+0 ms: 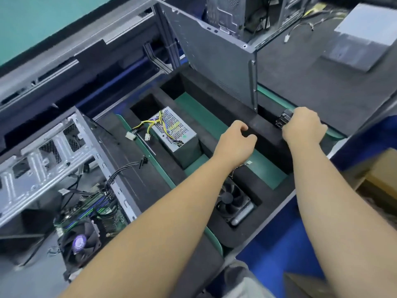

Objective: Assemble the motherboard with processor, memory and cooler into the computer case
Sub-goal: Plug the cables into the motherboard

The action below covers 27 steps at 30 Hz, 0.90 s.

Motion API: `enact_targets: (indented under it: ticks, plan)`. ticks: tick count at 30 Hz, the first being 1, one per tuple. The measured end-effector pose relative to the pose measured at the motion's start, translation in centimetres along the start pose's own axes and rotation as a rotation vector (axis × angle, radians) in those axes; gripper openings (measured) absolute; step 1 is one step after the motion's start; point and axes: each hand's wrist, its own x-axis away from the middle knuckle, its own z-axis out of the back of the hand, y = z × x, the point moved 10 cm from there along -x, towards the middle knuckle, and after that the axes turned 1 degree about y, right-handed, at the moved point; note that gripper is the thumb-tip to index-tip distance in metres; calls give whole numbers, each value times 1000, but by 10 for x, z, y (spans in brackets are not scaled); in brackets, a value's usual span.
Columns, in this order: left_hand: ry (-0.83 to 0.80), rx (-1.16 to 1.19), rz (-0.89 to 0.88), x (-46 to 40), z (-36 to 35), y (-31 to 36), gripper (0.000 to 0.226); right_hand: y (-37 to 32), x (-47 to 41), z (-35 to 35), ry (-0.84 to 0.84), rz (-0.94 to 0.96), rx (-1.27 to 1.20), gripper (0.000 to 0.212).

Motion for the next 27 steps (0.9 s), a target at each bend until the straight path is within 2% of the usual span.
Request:
enact_targets:
  ticks: [5, 10, 14, 18, 21, 25, 27]
  plan:
    - [38, 94, 31, 4, 23, -9, 26, -3, 9, 13, 18, 26, -39, 16]
    - [32, 206, 97, 11, 40, -15, 18, -58, 20, 61, 156, 201, -10, 21]
    - [-9, 444, 291, 22, 44, -24, 13, -93, 57, 78, 53, 232, -34, 24]
    - [27, 473, 334, 29, 72, -26, 28, -129, 107, 95, -63, 302, -44, 28]
    - [81, 754, 371, 40, 98, -27, 49, -176, 149, 132, -25, 476, -83, 35]
    - [236, 1296, 286, 64, 161, -31, 39, -252, 225, 185, 188, 962, -56, 24]
    - [393, 1406, 197, 82, 213, -40, 31, -278, 257, 198, 269, 1127, -126, 25]
